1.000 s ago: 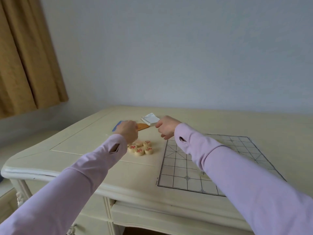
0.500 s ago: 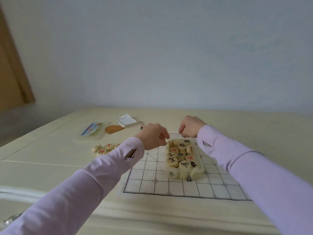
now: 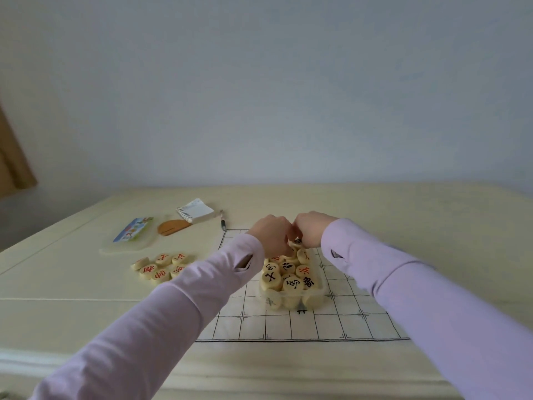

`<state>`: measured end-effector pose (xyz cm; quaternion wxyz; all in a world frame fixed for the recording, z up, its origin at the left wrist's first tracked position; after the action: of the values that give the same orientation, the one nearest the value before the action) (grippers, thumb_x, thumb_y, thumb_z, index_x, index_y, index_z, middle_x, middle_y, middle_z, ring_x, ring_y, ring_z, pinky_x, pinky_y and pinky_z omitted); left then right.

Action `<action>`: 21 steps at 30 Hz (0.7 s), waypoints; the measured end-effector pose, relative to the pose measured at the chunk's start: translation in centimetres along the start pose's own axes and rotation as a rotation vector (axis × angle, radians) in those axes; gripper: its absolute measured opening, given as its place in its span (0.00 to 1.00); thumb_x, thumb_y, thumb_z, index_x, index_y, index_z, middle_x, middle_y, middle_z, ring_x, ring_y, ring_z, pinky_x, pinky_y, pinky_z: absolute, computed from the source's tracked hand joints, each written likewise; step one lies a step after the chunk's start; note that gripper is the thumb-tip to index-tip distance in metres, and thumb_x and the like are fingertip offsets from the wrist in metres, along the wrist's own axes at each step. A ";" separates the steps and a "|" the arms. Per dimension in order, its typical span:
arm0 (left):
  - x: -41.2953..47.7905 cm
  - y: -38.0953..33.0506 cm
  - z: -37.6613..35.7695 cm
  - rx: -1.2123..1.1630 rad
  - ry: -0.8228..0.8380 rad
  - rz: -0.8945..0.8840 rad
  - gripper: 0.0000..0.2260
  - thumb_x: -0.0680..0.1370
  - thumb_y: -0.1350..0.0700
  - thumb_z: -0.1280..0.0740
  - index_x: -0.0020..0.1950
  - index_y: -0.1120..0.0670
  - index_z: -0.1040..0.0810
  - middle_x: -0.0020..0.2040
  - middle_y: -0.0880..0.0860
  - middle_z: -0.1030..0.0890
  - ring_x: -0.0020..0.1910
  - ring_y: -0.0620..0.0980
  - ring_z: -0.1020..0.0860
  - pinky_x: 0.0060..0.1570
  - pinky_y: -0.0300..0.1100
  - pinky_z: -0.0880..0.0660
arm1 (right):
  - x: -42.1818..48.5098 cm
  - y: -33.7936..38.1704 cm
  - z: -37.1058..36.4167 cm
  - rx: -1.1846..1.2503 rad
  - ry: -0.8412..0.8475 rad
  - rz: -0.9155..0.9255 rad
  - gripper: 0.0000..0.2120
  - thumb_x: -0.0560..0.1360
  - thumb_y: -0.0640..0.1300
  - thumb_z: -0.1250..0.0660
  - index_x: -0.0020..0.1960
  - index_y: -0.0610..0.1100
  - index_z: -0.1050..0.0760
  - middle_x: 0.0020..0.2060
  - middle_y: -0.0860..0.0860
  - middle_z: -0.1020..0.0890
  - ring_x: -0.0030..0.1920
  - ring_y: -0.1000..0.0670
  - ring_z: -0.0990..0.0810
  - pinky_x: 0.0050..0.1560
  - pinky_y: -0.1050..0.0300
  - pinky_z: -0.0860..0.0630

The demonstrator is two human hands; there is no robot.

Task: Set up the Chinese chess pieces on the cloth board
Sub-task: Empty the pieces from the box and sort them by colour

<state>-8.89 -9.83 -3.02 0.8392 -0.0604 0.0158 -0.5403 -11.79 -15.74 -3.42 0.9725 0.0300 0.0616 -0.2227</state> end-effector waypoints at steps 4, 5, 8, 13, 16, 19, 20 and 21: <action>0.8 0.0 -1.2 0.061 0.060 0.026 0.16 0.72 0.48 0.29 0.54 0.57 0.19 0.50 0.54 0.17 0.48 0.53 0.21 0.49 0.44 0.24 | 0.6 -0.2 -0.5 -0.003 0.001 0.005 0.12 0.76 0.36 0.39 0.58 0.39 0.23 0.52 0.43 0.19 0.42 0.45 0.25 0.43 0.57 0.29; 0.8 -0.1 -1.2 0.074 0.064 0.028 0.16 0.72 0.48 0.29 0.53 0.58 0.19 0.49 0.55 0.17 0.46 0.54 0.22 0.48 0.45 0.25 | 0.7 -0.3 -0.7 -0.009 -0.002 0.007 0.13 0.76 0.36 0.39 0.58 0.40 0.23 0.52 0.43 0.19 0.42 0.45 0.25 0.43 0.57 0.29; 0.6 -0.2 -1.2 0.073 0.075 0.028 0.13 0.72 0.50 0.30 0.48 0.59 0.19 0.42 0.54 0.19 0.42 0.53 0.24 0.41 0.43 0.26 | 1.0 -0.3 -1.1 -0.007 -0.022 0.010 0.13 0.74 0.36 0.37 0.57 0.41 0.23 0.51 0.44 0.19 0.42 0.45 0.24 0.44 0.56 0.28; -0.1 1.0 -0.4 0.006 0.075 0.051 0.11 0.71 0.49 0.31 0.47 0.55 0.17 0.43 0.53 0.17 0.42 0.51 0.23 0.43 0.42 0.26 | 0.7 -0.3 -1.1 0.017 -0.082 0.016 0.13 0.74 0.38 0.36 0.58 0.43 0.23 0.53 0.46 0.20 0.51 0.43 0.20 0.48 0.55 0.25; -1.0 1.2 0.3 -0.076 0.158 0.026 0.09 0.70 0.48 0.30 0.48 0.47 0.18 0.47 0.50 0.17 0.44 0.47 0.21 0.48 0.42 0.24 | 0.4 -0.4 -0.1 0.060 -0.164 0.041 0.12 0.74 0.41 0.35 0.57 0.47 0.23 0.54 0.48 0.20 0.52 0.45 0.21 0.46 0.57 0.27; -2.4 -0.2 0.5 -0.109 0.307 -0.057 0.05 0.71 0.47 0.30 0.45 0.45 0.20 0.46 0.49 0.16 0.35 0.42 0.23 0.42 0.36 0.27 | -0.8 -0.5 1.7 0.233 -0.249 0.085 0.13 0.74 0.45 0.33 0.59 0.51 0.23 0.48 0.54 0.25 0.50 0.49 0.22 0.49 0.56 0.26; -2.8 -0.8 0.6 -0.101 0.326 -0.076 0.05 0.71 0.47 0.29 0.45 0.44 0.20 0.45 0.47 0.17 0.36 0.42 0.23 0.41 0.35 0.28 | -1.3 -0.7 2.2 0.312 -0.261 0.094 0.13 0.74 0.45 0.32 0.59 0.51 0.23 0.45 0.55 0.27 0.47 0.50 0.23 0.50 0.56 0.26; -3.1 -1.2 0.6 -0.083 0.335 -0.092 0.06 0.70 0.46 0.29 0.46 0.44 0.20 0.43 0.45 0.19 0.38 0.42 0.23 0.41 0.35 0.29 | -1.8 -1.0 2.5 0.387 -0.262 0.096 0.13 0.73 0.43 0.31 0.57 0.50 0.22 0.43 0.55 0.27 0.43 0.51 0.22 0.49 0.56 0.25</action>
<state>-11.21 -7.49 -2.39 0.7959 -0.0048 0.1747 -0.5796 -13.53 -16.07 -0.74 0.9578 0.1895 -0.1105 -0.1858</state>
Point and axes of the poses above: each hand's wrist, its own x-axis towards the middle knuckle, its own z-axis out of the back of the hand, y = z × x, the point moved 8 cm from there along x, towards the middle knuckle
